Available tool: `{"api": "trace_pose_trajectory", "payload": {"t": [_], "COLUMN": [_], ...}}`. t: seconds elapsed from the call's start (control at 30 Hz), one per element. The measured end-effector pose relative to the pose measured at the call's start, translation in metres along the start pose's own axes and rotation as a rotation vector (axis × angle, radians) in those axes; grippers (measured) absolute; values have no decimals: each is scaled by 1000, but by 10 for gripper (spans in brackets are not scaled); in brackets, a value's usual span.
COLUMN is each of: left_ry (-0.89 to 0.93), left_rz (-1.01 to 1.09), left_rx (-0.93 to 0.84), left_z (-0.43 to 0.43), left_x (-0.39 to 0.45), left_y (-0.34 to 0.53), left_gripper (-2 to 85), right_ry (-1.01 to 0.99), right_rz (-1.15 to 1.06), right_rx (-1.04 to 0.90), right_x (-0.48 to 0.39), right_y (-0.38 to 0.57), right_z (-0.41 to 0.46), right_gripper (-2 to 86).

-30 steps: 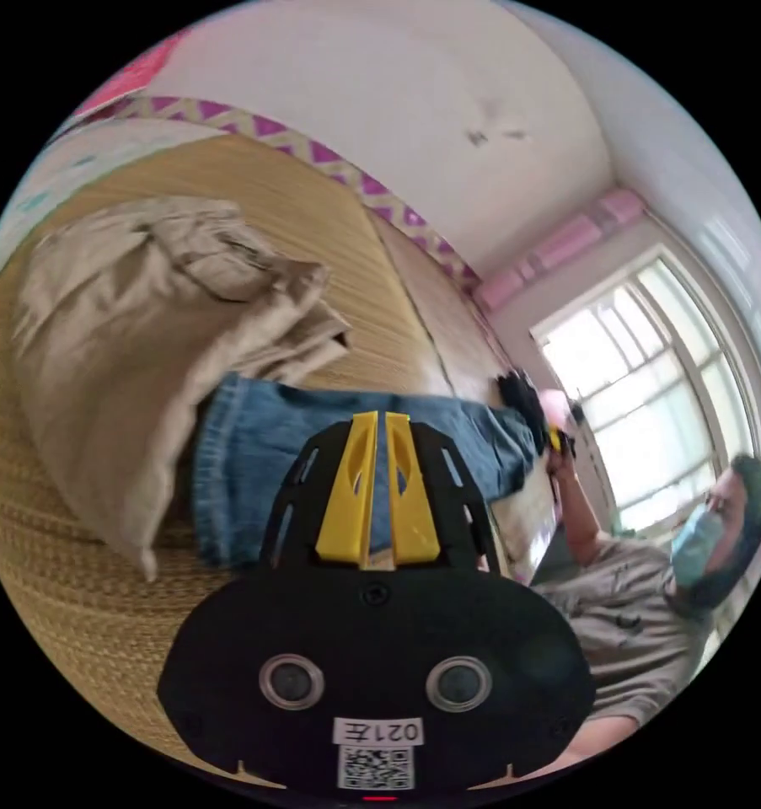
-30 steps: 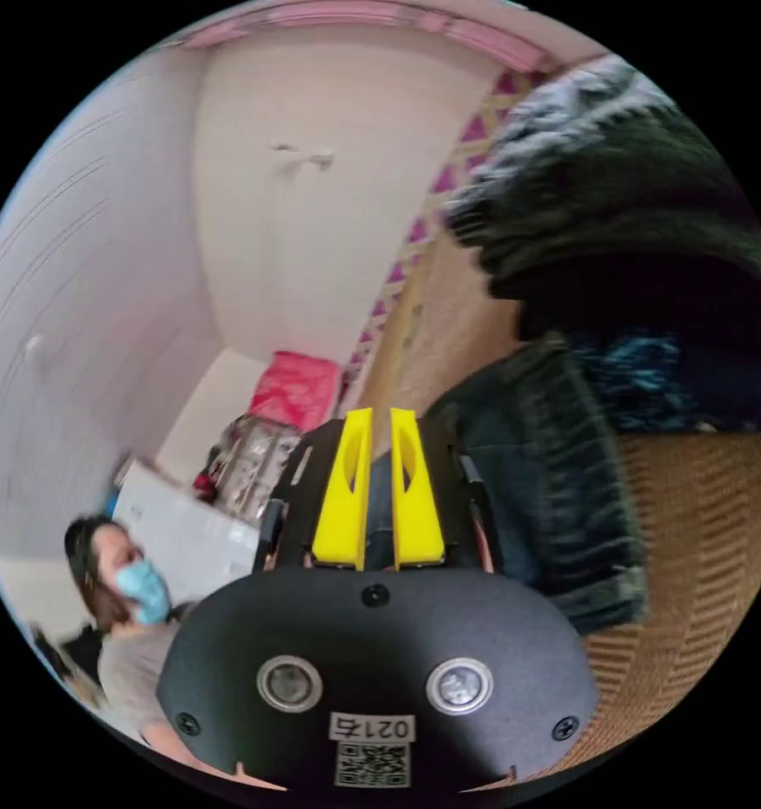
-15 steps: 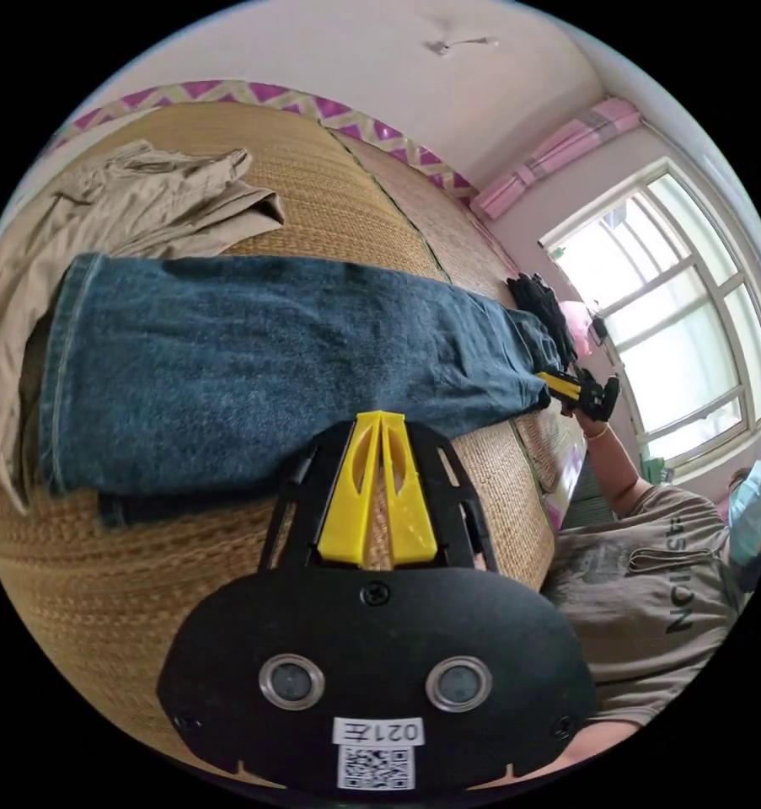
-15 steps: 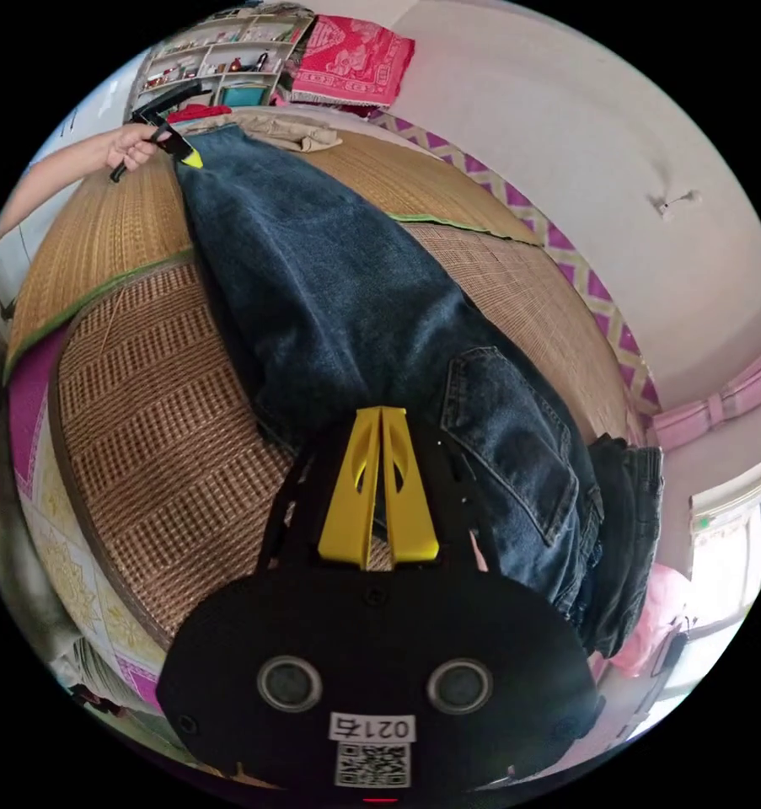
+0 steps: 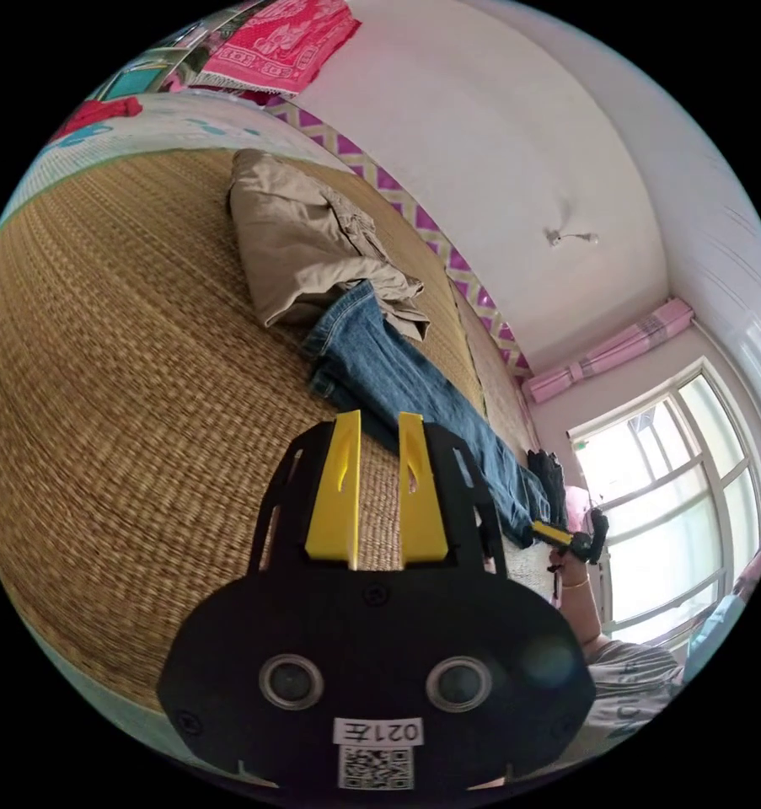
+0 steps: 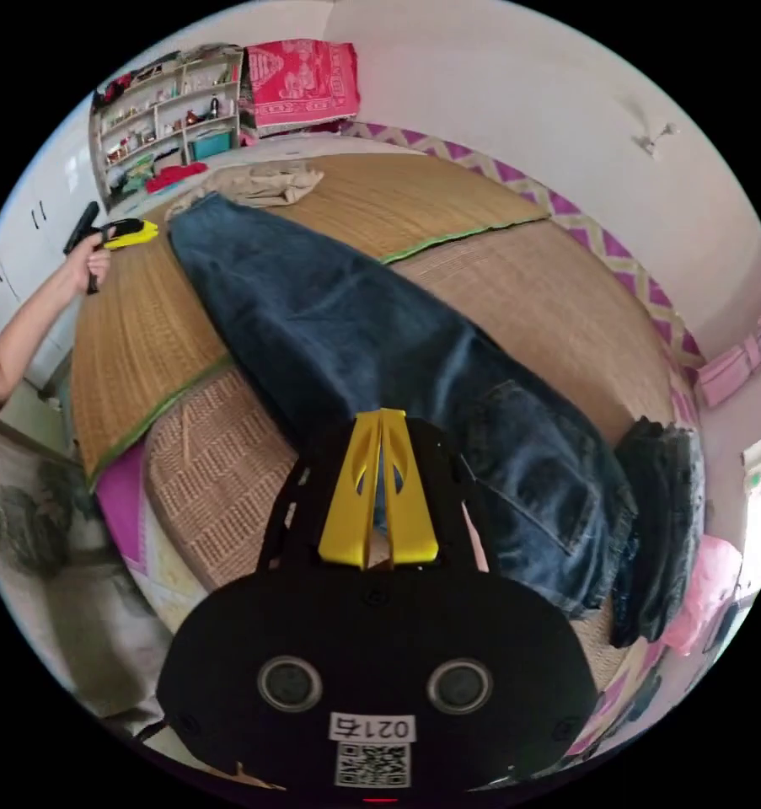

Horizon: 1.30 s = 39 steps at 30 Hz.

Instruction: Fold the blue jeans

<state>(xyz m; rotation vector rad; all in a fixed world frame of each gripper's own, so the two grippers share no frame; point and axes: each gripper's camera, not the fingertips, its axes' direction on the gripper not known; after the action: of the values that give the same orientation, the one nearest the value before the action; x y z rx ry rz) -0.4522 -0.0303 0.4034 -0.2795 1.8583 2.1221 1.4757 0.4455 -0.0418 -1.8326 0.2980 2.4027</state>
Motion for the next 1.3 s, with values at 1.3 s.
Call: {"api": "trace_pose_trajectory", "payload": {"t": [1.3], "left_ry": [116], "left_rz": [-282], "left_rx": [-8], "left_z": [-145], "left_x": [-8], "left_y": [-152], "left_gripper": [123], "right_ry": [-97], "right_rz": [173], "right_rx": [180], "right_x": [65], "right_y": [199], "right_z": [-61], "right_gripper": [6]}}
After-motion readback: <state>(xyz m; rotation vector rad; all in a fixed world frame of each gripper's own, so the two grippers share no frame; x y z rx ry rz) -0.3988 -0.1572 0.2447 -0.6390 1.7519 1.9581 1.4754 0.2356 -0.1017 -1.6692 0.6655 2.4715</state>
